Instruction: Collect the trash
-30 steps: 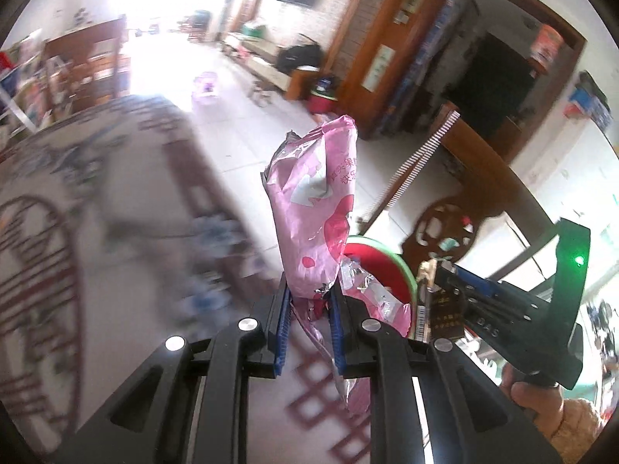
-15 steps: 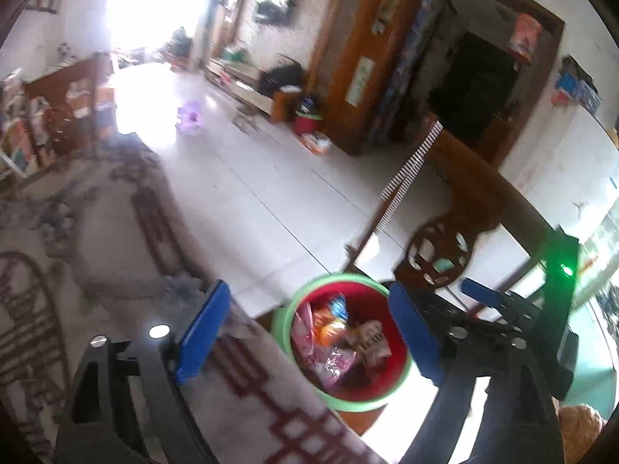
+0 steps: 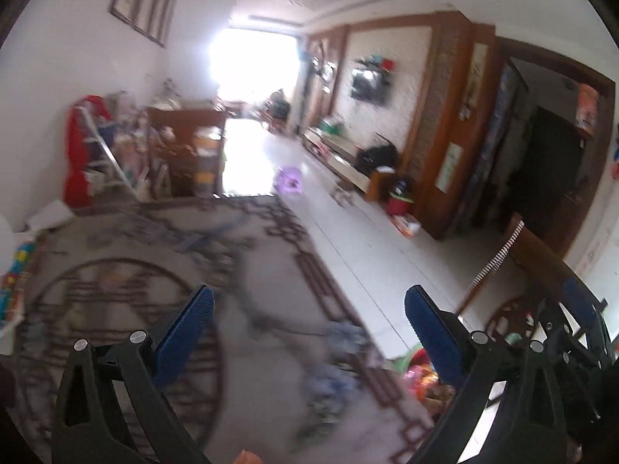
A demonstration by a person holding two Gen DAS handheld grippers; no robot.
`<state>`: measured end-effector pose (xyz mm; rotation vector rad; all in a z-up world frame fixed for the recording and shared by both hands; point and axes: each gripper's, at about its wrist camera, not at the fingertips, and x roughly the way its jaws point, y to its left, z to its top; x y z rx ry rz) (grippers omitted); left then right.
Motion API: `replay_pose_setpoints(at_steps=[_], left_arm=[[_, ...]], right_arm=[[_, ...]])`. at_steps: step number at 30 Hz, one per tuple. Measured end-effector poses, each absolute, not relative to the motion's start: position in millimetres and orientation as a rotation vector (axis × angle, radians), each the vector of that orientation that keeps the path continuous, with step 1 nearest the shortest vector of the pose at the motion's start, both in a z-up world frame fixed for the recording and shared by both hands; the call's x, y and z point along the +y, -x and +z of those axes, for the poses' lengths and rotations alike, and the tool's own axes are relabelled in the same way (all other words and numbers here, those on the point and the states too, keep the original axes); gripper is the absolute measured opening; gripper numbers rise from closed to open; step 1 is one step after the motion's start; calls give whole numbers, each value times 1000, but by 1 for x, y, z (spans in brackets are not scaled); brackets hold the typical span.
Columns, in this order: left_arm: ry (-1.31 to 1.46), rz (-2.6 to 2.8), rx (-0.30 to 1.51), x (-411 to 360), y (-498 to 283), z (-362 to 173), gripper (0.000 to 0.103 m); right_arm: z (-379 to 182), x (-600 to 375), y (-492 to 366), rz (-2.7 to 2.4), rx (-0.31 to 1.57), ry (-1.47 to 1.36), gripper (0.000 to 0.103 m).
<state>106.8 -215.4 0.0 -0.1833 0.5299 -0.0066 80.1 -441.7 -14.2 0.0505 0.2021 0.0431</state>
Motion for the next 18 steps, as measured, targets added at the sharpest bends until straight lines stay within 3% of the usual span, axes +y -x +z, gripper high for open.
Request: replay_pose_setpoints(at_steps=[4,13,18], left_arm=[[193,55,447,-173,-83,8,95],[118,187,394,-100,-39,13,95],[183,177,456,-64,-35,13,95]], right_arm=[[-22,-404,-88,72,361,-110,99],[-35,-309,-71,92,416,-46,99],[-39,-278,-58,96,422,7,99]])
